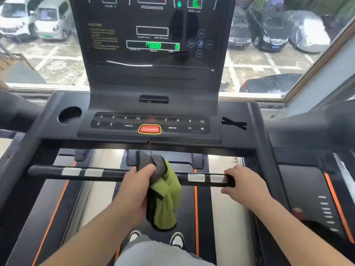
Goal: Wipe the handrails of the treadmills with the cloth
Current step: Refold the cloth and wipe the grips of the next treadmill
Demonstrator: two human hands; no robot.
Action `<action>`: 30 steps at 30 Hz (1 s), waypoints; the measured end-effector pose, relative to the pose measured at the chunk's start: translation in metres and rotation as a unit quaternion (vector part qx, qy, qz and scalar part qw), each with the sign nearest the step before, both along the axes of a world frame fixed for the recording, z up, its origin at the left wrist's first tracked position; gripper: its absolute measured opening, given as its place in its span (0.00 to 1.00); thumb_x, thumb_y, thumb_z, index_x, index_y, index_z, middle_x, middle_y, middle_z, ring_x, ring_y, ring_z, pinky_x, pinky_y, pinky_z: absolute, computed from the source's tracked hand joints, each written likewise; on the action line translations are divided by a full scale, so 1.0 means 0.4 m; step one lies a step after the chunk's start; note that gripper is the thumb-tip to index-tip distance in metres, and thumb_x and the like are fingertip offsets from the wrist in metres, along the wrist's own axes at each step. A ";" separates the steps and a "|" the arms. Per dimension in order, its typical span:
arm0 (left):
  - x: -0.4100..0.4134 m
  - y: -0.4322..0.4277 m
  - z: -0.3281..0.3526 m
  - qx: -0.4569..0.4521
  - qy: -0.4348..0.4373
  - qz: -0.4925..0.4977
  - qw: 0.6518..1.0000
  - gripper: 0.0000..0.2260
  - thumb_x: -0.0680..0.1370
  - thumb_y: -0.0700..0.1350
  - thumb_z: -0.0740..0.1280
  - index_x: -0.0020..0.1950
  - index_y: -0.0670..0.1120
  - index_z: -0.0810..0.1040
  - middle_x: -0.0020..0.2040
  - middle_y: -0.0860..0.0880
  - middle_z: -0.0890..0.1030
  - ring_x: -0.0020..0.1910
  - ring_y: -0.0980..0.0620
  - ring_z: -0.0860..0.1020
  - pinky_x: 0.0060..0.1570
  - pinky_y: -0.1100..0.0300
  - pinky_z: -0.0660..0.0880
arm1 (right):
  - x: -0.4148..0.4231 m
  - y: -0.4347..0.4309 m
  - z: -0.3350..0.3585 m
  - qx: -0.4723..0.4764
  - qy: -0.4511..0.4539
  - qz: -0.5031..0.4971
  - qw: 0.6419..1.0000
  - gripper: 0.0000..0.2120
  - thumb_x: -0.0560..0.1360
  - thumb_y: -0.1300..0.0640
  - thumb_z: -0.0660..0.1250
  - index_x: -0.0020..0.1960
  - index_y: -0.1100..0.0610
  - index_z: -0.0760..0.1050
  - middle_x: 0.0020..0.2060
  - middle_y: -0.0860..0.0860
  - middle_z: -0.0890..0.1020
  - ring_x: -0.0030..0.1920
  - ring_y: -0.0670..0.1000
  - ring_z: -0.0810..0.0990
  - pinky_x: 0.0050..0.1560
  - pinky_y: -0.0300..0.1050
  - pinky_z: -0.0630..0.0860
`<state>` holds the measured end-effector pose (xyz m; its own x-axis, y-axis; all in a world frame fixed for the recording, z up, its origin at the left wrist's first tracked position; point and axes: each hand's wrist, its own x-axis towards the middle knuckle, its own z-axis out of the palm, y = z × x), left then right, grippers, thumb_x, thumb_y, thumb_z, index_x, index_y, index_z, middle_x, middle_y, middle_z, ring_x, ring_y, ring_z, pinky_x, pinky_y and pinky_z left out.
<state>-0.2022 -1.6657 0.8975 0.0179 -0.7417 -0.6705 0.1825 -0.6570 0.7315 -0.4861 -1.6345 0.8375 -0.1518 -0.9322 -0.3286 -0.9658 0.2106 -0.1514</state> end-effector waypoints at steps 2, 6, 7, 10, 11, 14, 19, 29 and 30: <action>-0.008 -0.060 0.035 -0.129 -0.180 -0.092 0.971 0.02 0.75 0.40 0.66 0.43 0.44 0.78 0.35 0.50 0.79 0.34 0.52 0.77 0.34 0.62 0.75 | -0.004 0.001 -0.005 -0.007 -0.011 -0.017 1.000 0.16 0.72 0.43 0.75 0.58 0.43 0.79 0.48 0.41 0.78 0.50 0.46 0.76 0.47 0.42 0.77; -0.084 -0.100 -0.045 -0.185 -0.479 -0.380 0.769 0.05 0.77 0.50 0.64 0.51 0.52 0.73 0.48 0.50 0.82 0.47 0.46 0.80 0.47 0.53 0.75 | -0.013 -0.008 -0.015 -0.012 -0.028 -0.043 0.999 0.19 0.69 0.44 0.77 0.58 0.42 0.81 0.48 0.41 0.79 0.51 0.46 0.76 0.48 0.45 0.78; -0.118 -0.083 -0.077 -0.177 -0.532 -0.441 0.701 0.10 0.77 0.53 0.64 0.56 0.52 0.73 0.55 0.50 0.81 0.54 0.43 0.79 0.56 0.49 0.74 | -0.016 -0.011 -0.015 -0.009 -0.036 -0.047 0.998 0.20 0.68 0.44 0.77 0.59 0.42 0.80 0.49 0.41 0.79 0.52 0.46 0.76 0.49 0.45 0.78; -0.273 -0.016 -0.117 -0.225 -0.554 -0.528 0.603 0.20 0.78 0.55 0.65 0.68 0.53 0.68 0.65 0.50 0.75 0.65 0.42 0.75 0.68 0.41 0.65 | -0.019 -0.010 -0.012 -0.006 -0.041 -0.059 0.997 0.18 0.68 0.44 0.77 0.56 0.43 0.80 0.49 0.41 0.80 0.54 0.47 0.76 0.49 0.46 0.78; -0.324 0.001 -0.120 -0.252 -0.526 -0.542 0.605 0.21 0.77 0.54 0.65 0.68 0.52 0.67 0.65 0.49 0.74 0.65 0.42 0.74 0.69 0.39 0.64 | -0.020 -0.008 -0.012 -0.010 -0.035 -0.063 0.997 0.15 0.68 0.45 0.76 0.52 0.44 0.79 0.46 0.42 0.79 0.51 0.47 0.77 0.46 0.46 0.78; -0.389 0.011 -0.136 -0.320 -0.478 -0.565 0.591 0.25 0.75 0.50 0.67 0.70 0.51 0.66 0.64 0.48 0.73 0.64 0.41 0.73 0.69 0.41 0.65 | -0.026 0.004 -0.021 -0.028 -0.057 -0.098 0.993 0.10 0.67 0.48 0.71 0.44 0.48 0.73 0.42 0.44 0.77 0.44 0.50 0.77 0.39 0.43 0.72; -0.187 -0.052 -0.183 -0.393 -0.454 -0.553 0.578 0.30 0.72 0.56 0.70 0.74 0.56 0.70 0.67 0.54 0.76 0.64 0.48 0.74 0.68 0.51 0.69 | -0.025 -0.005 -0.020 -0.004 -0.055 -0.082 0.995 0.17 0.68 0.44 0.76 0.54 0.43 0.80 0.48 0.41 0.78 0.56 0.46 0.76 0.45 0.44 0.72; -0.352 -0.081 -0.158 -0.316 -0.459 -0.610 0.563 0.21 0.77 0.54 0.68 0.68 0.51 0.68 0.63 0.46 0.76 0.60 0.39 0.77 0.65 0.45 0.67 | -0.001 -0.023 0.018 0.017 -0.032 -0.113 0.993 0.18 0.67 0.44 0.77 0.53 0.47 0.79 0.49 0.44 0.80 0.56 0.48 0.77 0.49 0.45 0.77; -0.361 -0.085 -0.155 -0.333 -0.444 -0.613 0.563 0.21 0.77 0.54 0.68 0.67 0.51 0.68 0.62 0.46 0.76 0.59 0.39 0.77 0.61 0.46 0.69 | 0.003 -0.019 0.018 0.016 -0.034 -0.122 0.992 0.17 0.68 0.44 0.77 0.53 0.47 0.79 0.49 0.44 0.80 0.55 0.48 0.78 0.49 0.45 0.77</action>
